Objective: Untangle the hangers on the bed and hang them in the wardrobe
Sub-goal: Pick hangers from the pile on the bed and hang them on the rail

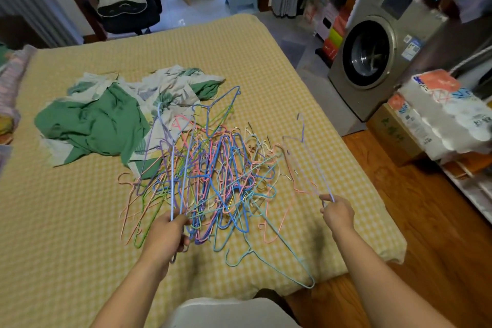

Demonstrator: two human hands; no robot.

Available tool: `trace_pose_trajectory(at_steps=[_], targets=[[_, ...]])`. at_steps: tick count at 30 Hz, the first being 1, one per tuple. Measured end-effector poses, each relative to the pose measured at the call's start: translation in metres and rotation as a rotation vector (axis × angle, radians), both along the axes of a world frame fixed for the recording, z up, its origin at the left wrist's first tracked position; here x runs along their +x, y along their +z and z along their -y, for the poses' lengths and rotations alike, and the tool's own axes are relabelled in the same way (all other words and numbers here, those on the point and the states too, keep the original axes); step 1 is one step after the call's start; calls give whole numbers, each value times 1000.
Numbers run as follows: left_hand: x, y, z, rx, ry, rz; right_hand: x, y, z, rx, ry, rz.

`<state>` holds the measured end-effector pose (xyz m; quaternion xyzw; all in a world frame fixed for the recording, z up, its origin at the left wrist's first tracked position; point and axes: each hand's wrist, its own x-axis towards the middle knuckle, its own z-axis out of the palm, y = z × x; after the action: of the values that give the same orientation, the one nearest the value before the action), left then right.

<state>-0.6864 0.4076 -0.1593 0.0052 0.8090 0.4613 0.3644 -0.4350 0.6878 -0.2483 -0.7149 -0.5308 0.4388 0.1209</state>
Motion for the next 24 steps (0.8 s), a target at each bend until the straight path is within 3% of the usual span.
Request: trace_pose_trajectory(at_steps=[7,10,13,18,24], targets=[[4,4,-15,46,-283,20,19,56,58,-63,-136,-297],[14,9,-25,135,-499,58,37,82,124,-98,-373,-606],[30,8,-28,182,-787,90,60,94,199,-4,-609,-817],[65,-10,3,116,-1298,107,86,101,351,183,-848,-806],[167,24,93,-8,-1557,392,125,101,525,261,-1141,-712]])
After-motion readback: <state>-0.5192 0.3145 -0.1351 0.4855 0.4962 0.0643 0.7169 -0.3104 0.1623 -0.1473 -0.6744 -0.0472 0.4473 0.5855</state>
